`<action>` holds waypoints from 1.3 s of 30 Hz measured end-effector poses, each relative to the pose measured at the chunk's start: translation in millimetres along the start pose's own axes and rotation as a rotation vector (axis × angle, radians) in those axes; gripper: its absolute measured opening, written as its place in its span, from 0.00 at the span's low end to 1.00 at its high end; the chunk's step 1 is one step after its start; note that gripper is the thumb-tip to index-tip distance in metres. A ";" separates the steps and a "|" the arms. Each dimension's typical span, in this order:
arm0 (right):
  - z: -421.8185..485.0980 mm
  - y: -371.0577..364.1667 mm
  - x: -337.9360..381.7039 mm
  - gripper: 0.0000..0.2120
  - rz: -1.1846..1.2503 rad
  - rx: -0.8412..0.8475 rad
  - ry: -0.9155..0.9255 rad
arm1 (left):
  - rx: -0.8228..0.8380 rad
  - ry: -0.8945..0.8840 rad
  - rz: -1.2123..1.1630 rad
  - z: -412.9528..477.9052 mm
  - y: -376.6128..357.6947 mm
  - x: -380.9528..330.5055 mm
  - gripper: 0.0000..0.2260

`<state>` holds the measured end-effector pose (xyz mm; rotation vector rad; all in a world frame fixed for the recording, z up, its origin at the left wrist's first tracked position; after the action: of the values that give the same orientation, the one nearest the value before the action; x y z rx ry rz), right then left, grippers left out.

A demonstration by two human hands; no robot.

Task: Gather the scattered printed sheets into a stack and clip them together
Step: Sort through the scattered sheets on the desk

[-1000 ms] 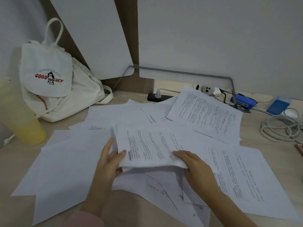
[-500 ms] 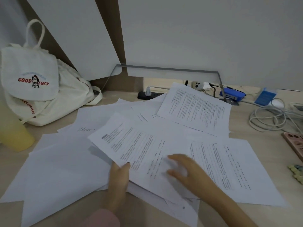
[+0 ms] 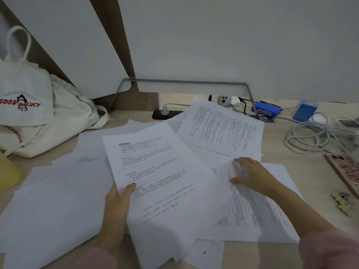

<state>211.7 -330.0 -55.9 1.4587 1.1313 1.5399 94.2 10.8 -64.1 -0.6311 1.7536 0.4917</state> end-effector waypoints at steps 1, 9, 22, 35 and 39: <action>5.7 0.2 2.6 0.37 -0.007 0.035 0.004 | 0.008 0.003 0.008 2.8 0.3 0.4 0.12; 28.9 6.1 3.0 0.36 -0.264 0.090 0.059 | 0.055 0.009 0.081 10.4 -0.6 9.4 0.11; 4.8 79.5 -6.8 0.10 0.093 -0.624 -0.218 | 0.018 0.011 0.137 18.5 2.4 13.8 0.14; 8.0 159.3 42.5 0.08 0.578 -0.842 -0.104 | 0.105 0.034 0.170 19.9 -2.5 2.0 0.14; 22.7 138.8 44.7 0.07 0.608 -0.684 -0.135 | 0.105 0.032 0.167 16.9 -3.6 -2.0 0.13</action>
<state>239.0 -335.0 89.0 1.4298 0.0154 1.9266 109.5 18.9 -66.6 -0.4231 1.8590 0.5022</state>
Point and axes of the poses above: each hand's wrist, its own z-axis towards the middle knuckle, its own y-axis out of the back of the hand, x = y × z, the point moved 7 cm from there along z, towards the middle knuckle, and after that the axes turned 9 degrees about -x, right-handed, at the moved point
